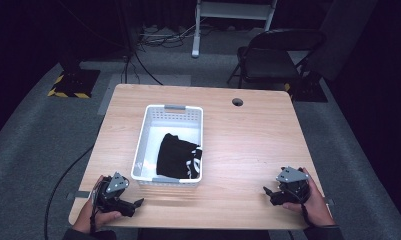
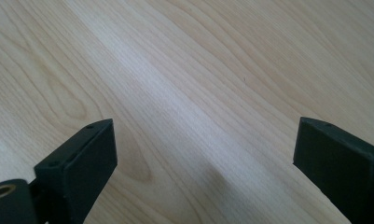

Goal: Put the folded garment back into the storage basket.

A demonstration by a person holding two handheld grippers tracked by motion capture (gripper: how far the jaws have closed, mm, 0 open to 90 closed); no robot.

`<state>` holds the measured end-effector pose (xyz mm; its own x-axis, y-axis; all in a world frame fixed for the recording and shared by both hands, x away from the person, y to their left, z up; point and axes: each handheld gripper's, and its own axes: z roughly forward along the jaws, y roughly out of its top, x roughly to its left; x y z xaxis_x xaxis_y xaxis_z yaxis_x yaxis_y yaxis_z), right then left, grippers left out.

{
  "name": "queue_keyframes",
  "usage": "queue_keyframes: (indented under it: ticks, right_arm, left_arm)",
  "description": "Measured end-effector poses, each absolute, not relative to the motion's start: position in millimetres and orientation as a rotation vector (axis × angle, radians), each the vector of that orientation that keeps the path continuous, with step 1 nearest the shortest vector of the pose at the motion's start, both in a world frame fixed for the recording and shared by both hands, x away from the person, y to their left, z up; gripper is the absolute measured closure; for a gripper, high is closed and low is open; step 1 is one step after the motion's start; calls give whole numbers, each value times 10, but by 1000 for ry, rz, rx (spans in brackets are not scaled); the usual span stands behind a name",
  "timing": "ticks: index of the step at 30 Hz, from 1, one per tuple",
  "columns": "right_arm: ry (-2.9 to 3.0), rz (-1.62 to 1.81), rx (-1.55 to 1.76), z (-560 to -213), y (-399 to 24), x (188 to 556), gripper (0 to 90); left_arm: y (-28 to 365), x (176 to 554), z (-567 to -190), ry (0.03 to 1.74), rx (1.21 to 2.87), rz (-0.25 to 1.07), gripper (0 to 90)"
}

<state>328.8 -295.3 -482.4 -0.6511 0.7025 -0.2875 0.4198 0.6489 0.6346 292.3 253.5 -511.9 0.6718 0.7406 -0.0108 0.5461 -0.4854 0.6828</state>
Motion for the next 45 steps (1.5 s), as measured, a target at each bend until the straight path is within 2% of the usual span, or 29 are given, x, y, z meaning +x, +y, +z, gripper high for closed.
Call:
queue_keyframes:
  ticks: [23,45]
  right_arm:
    - [2313,831,1039,-4995,-3251,3113,62]
    - [2304,951,1218,-5076,-3613,3003,18]
  left_arm:
    - [2536,2922,-5119,989,2214,375,6]
    - [2537,2921,-5119,990,2213,376,6]
